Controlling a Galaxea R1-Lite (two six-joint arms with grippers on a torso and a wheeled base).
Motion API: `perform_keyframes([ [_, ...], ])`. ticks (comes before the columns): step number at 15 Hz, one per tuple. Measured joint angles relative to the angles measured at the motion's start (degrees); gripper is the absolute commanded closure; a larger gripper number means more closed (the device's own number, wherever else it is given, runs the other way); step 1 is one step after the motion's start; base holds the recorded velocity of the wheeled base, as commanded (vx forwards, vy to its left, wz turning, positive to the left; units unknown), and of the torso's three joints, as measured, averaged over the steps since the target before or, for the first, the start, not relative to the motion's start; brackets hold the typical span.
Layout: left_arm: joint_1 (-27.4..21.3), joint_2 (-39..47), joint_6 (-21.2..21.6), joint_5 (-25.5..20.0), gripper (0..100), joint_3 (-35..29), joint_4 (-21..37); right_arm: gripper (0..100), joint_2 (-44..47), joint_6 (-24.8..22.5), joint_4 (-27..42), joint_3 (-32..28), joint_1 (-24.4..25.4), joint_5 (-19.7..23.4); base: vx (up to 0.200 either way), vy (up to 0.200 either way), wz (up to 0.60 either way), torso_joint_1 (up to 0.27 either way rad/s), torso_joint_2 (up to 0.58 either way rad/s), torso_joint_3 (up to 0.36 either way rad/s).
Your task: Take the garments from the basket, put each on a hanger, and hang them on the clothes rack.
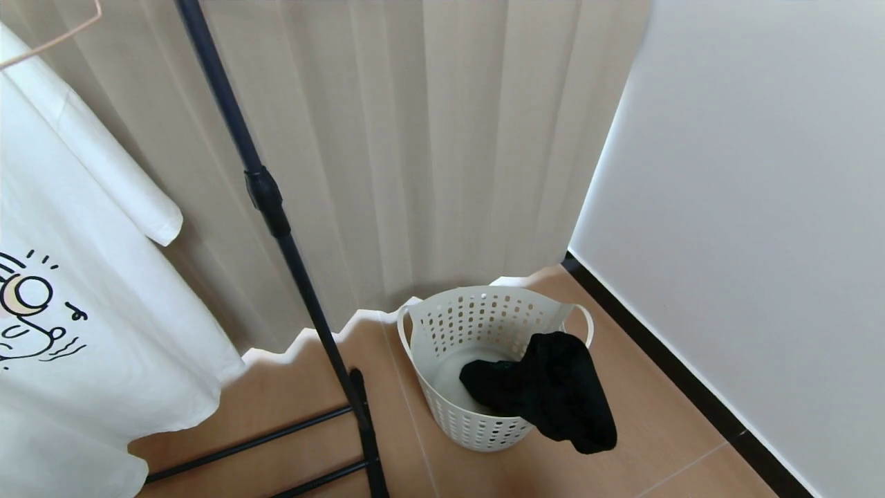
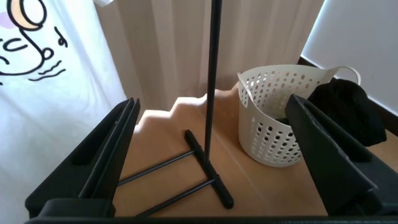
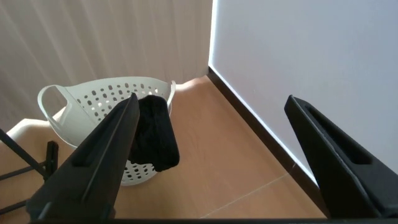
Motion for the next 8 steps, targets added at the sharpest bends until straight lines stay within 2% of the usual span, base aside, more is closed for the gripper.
perform_keyframes([
  [8, 0.0, 0.0, 0.0, 0.0, 0, 0.0, 0.0, 0, 0.0, 0.0, -0.1, 0.0, 0.0, 0.0, 0.0, 0.0, 0.0, 0.003, 0.03, -0.056],
])
